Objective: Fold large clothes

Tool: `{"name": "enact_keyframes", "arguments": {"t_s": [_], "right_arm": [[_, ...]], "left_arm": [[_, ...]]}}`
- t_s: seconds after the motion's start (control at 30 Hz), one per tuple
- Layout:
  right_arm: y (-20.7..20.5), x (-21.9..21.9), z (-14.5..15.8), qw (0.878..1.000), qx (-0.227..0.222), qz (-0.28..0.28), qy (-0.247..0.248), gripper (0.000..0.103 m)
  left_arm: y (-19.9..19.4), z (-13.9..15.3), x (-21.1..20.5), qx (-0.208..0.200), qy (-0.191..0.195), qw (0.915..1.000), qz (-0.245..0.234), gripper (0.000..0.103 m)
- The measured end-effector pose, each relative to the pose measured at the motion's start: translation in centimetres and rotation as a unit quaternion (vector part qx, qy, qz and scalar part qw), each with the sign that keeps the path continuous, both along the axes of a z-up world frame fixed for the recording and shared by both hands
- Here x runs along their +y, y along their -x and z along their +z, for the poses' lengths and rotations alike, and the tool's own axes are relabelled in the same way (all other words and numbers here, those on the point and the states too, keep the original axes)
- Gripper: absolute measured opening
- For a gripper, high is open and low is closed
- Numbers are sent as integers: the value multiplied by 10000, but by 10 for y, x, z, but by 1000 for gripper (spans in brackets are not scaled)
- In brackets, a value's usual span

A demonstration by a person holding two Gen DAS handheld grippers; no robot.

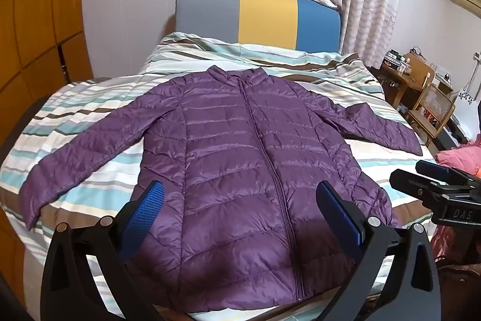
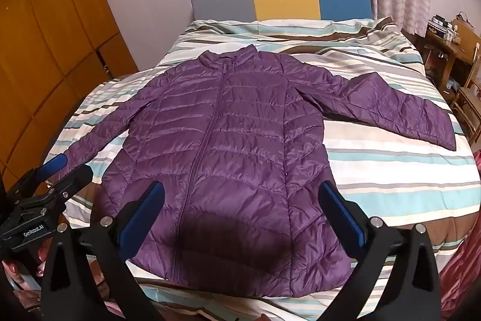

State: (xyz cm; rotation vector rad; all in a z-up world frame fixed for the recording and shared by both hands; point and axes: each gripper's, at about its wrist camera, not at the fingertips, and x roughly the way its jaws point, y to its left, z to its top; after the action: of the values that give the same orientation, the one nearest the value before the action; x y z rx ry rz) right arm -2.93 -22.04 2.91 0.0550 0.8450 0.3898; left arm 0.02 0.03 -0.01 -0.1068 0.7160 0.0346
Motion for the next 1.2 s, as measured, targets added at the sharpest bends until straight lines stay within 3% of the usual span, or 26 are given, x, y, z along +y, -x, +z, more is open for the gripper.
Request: {"name": "enact_keyframes", "arguments": {"t_s": [1.2], "right_arm": [[-4,-1,-9,9999,165,-21,16,101]], "left_arm": [[10,-11,-6,48,110,9999,6,100]]}}
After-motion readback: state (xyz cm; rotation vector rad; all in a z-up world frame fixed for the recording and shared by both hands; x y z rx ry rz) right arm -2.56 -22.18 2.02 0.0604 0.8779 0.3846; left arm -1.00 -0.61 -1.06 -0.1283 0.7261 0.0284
